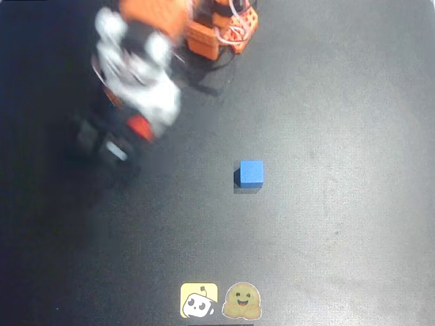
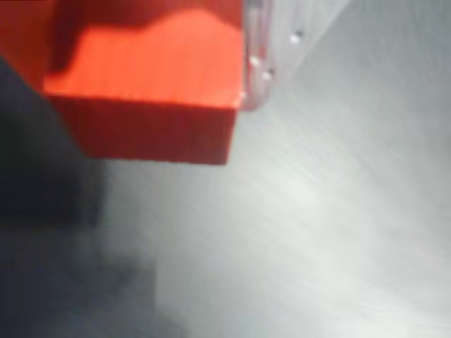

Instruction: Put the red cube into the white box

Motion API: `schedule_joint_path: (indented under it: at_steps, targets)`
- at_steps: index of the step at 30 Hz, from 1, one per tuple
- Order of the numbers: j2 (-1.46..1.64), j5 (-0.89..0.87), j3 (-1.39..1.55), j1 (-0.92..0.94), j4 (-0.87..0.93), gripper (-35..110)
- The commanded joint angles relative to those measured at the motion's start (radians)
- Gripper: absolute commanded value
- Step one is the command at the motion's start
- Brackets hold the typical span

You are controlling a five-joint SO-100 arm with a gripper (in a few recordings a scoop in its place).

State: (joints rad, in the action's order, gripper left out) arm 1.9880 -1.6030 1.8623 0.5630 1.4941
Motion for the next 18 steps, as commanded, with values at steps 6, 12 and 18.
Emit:
schedule_joint_path:
  at_steps: [6,12,18]
  targets:
    - [0.117,0.023,0.012,0.316,0.247,0]
    - [0.156,0.089,0.069,0.486,0.307,0]
    - [0.233,0.103,0.173,0.563,0.308,0]
